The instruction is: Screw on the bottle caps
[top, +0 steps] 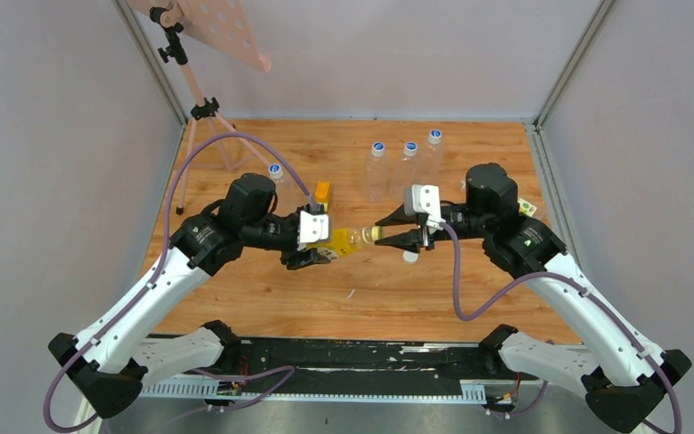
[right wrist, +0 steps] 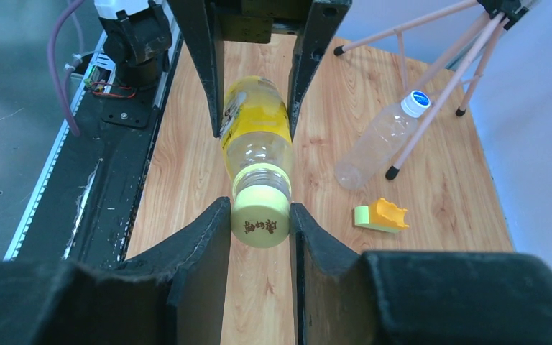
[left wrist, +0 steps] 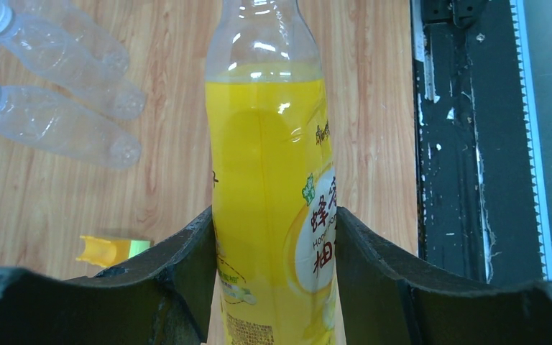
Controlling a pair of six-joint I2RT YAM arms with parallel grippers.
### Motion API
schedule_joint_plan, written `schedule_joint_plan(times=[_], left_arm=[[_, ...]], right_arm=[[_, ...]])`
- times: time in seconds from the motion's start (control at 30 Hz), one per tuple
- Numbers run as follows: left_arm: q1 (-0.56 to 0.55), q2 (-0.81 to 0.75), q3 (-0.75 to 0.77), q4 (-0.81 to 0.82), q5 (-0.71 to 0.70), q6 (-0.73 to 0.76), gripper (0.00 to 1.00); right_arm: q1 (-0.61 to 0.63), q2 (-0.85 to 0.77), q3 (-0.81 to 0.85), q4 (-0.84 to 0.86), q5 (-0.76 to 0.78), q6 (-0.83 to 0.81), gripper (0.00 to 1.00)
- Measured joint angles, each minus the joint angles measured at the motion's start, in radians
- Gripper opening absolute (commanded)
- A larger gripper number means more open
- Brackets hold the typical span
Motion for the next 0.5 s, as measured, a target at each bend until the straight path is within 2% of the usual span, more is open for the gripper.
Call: schedule_joint_plan(times=[0.5], left_arm=[[0.007, 0.068, 0.113, -0.177, 0.062, 0.044, 0.21]], right_arm=[[0.0, 0.026, 0.0, 0.001, -0.095, -0.031, 0.0]])
